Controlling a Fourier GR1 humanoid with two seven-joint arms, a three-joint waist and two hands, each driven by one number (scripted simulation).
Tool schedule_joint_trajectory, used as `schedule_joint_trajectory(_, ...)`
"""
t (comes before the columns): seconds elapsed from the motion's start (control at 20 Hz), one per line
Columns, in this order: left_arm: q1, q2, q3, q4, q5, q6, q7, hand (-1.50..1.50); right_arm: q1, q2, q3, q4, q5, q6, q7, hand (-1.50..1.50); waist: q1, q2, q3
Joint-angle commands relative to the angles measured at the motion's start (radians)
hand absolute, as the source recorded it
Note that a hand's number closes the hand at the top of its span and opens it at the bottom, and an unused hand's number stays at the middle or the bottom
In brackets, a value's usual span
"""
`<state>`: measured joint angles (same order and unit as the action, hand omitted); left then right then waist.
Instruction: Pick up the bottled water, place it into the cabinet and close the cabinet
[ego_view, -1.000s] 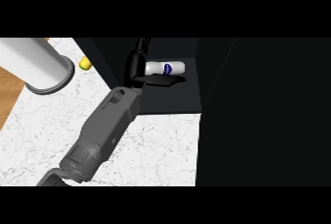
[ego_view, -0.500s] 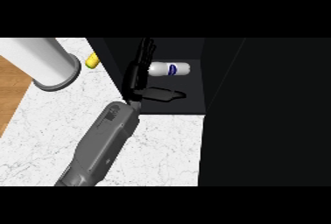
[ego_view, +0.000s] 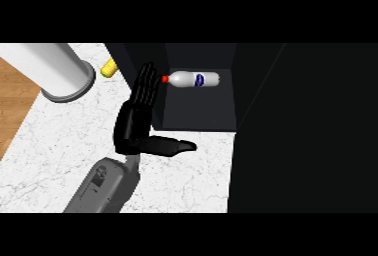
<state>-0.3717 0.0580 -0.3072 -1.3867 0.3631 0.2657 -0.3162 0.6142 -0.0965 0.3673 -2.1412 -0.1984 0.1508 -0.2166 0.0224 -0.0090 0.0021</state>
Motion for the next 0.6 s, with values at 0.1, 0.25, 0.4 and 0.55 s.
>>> schedule_joint_trajectory(0.1,0.271,0.048,-0.101,-0.423,-0.025,0.062,0.117,-1.50,-0.010,0.004,0.027,-0.018,0.025,-0.023,0.015,-1.50,-0.004,0.001,-0.002)
schedule_joint_trajectory(0.25,0.457,0.090,-0.158,-0.515,-0.019,-0.002,0.047,-1.50,-0.013,-0.029,0.033,-0.076,0.057,-0.023,0.050,-1.50,-0.004,0.002,-0.003)
schedule_joint_trajectory(0.4,0.470,0.092,-0.198,-0.612,-0.048,0.045,0.120,-1.50,-0.072,-0.030,0.111,0.032,0.158,0.000,0.022,-1.50,-0.009,0.005,-0.002)
schedule_joint_trajectory(0.55,0.571,0.113,-0.197,-0.618,-0.028,-0.009,0.023,-1.50,-0.041,-0.144,0.070,-0.078,0.066,0.085,0.123,1.50,-0.012,0.006,-0.003)
